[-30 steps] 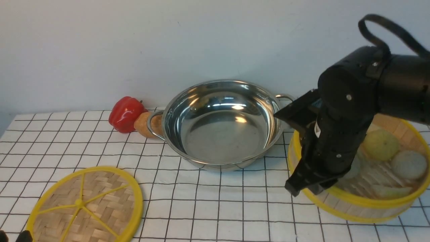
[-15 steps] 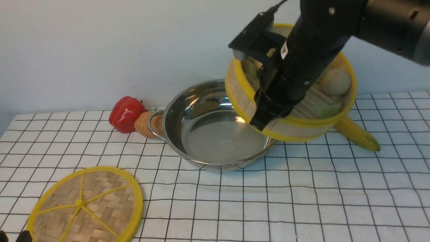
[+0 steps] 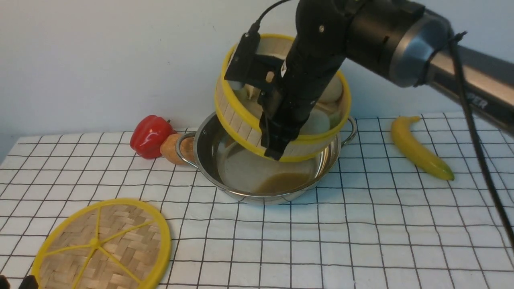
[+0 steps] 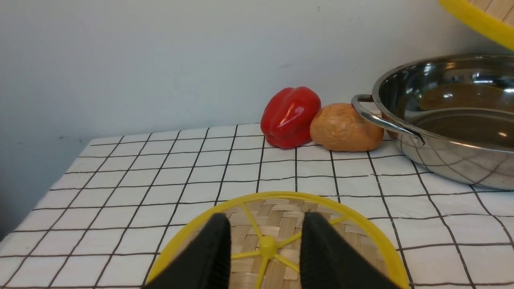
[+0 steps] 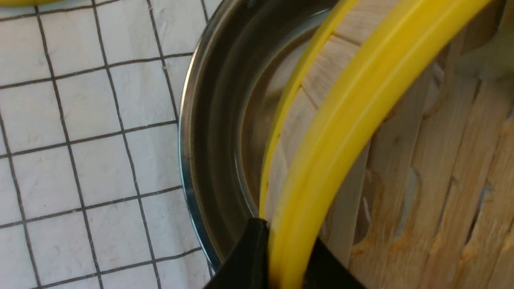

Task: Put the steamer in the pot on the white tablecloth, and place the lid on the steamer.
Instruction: 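Place the bamboo steamer basket of food into the steel pot with the right gripper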

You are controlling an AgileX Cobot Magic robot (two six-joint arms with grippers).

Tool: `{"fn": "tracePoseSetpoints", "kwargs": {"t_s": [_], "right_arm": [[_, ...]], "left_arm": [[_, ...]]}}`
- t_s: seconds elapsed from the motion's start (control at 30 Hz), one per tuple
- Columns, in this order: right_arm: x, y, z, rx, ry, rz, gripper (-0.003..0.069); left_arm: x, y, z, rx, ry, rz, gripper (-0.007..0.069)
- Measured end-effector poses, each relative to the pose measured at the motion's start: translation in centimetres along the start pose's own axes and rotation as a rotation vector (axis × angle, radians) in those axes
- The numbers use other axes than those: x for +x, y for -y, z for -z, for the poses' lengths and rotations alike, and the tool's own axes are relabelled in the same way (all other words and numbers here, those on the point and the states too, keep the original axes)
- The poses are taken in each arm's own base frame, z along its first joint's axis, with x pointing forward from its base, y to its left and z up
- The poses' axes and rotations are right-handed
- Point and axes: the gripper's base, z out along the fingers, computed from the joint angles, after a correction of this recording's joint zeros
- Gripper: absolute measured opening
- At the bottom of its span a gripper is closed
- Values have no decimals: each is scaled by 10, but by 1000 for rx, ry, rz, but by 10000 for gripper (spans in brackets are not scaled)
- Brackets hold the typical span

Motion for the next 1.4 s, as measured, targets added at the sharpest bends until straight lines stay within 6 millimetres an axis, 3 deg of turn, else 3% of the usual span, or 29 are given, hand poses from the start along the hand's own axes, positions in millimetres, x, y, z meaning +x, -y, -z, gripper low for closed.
{"fn": "tracePoseSetpoints", "kwargs": {"t_s": [0.23,0.77,1.17,1.4], "right_arm": [[0,-7,-33,-7,-78,68,64],[11,-6,-77,-33,-163,140,64],[15,-6,-99,-49,-172,233,64],[15,-5,-102,-37,-174,247,64]], "left_arm": [[0,0,0,0,0,0,243],[0,0,0,0,0,0,243],[0,0,0,0,0,0,243],[0,0,0,0,0,0,243]]}}
